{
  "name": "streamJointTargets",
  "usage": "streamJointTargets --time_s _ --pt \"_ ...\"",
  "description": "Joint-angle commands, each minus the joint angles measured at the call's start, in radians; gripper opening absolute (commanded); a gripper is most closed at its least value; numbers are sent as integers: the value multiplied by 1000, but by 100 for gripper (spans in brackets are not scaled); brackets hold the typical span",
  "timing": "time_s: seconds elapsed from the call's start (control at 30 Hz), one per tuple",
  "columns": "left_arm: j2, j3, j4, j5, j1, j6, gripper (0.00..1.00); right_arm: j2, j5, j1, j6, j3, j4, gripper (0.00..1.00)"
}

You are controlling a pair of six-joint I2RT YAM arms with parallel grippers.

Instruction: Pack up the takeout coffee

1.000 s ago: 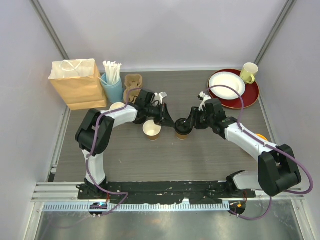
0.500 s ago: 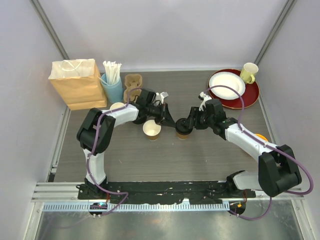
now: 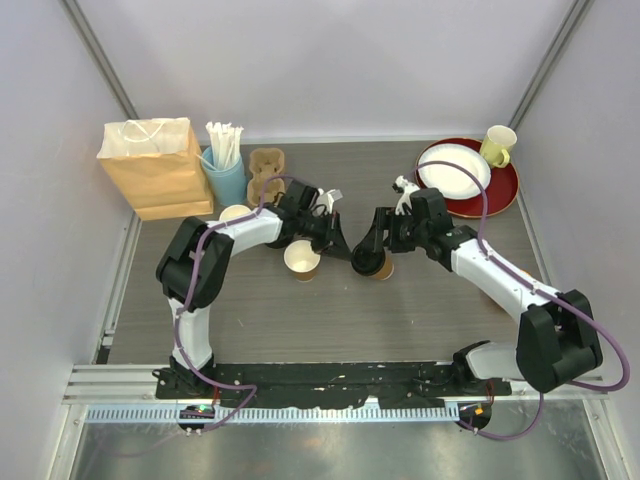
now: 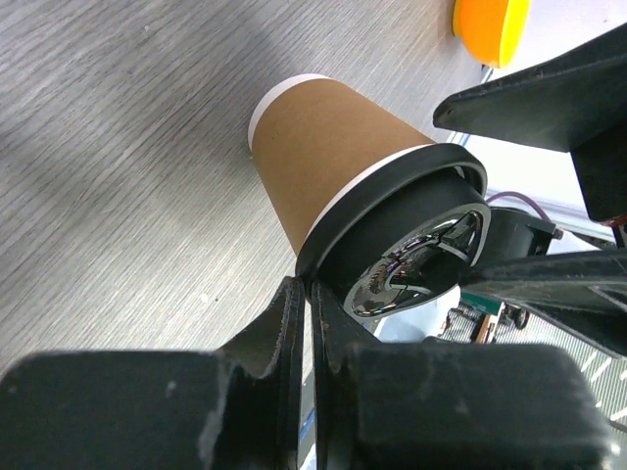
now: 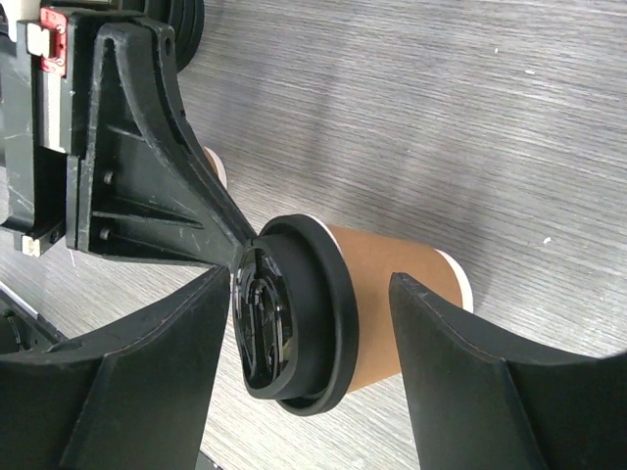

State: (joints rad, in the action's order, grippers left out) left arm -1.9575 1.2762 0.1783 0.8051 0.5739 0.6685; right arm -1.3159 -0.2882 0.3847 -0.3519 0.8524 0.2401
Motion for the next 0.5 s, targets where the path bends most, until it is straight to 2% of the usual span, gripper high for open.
streamJointTargets --time_s 0.0,0.47 --pt "22 37 21 -10 3 -33 0 -39 -43 -29 16 28 -9 70" --pt "92 61 24 14 3 -60 0 -29 -91 -63 -13 -30 -48 67"
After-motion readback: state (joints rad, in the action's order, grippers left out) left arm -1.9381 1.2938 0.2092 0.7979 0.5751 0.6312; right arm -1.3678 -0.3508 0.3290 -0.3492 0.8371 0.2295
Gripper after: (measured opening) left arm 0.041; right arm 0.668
